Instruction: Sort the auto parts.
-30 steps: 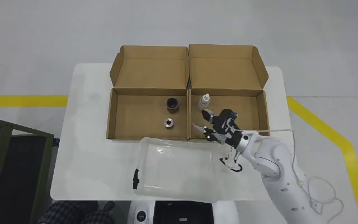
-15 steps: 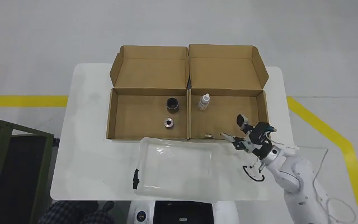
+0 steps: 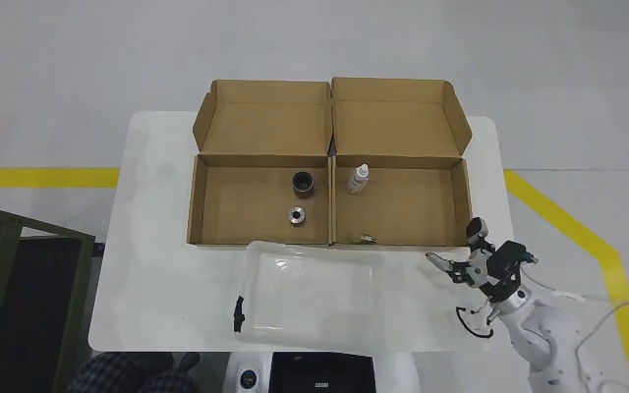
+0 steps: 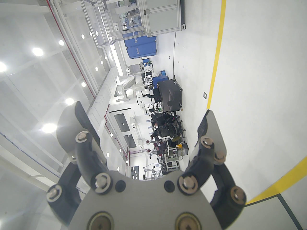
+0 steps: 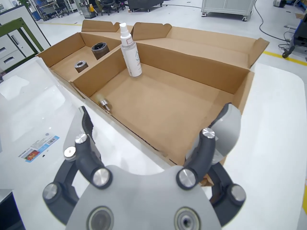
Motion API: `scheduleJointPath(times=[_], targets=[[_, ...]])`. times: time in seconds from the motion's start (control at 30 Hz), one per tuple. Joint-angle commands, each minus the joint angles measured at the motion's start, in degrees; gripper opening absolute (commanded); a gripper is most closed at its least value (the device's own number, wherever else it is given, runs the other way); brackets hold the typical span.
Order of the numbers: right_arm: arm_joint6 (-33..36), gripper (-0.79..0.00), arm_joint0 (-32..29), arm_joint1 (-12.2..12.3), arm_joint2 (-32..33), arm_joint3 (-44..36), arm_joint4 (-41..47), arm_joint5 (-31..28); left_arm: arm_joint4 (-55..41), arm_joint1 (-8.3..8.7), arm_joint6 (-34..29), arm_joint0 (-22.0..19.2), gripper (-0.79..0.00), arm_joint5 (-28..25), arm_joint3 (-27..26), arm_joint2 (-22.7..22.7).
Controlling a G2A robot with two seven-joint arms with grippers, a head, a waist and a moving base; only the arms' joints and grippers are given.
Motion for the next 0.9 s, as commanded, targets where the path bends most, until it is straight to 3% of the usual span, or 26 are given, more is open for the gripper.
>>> scheduleJointPath(times=[0.0, 0.37, 0.87], targets=[[-1.95, 0.0, -0.74, 0.03, 0.65, 0.55, -0.35, 0.35, 0.0, 0.0, 0.0, 0.0, 0.0, 0.0, 0.0, 0.0], [-7.44, 0.0, -4.06, 0.29, 4.27, 0.77, -1.62, 1.7, 0.0, 0.0, 0.0, 0.0, 0.0, 0.0, 0.0, 0.0], [-7.88, 0.0, -4.59, 0.27, 4.82, 0.93, -0.9, 2.39, 0.0, 0.0, 0.0, 0.0, -0.001, 0.0, 0.0, 0.0]])
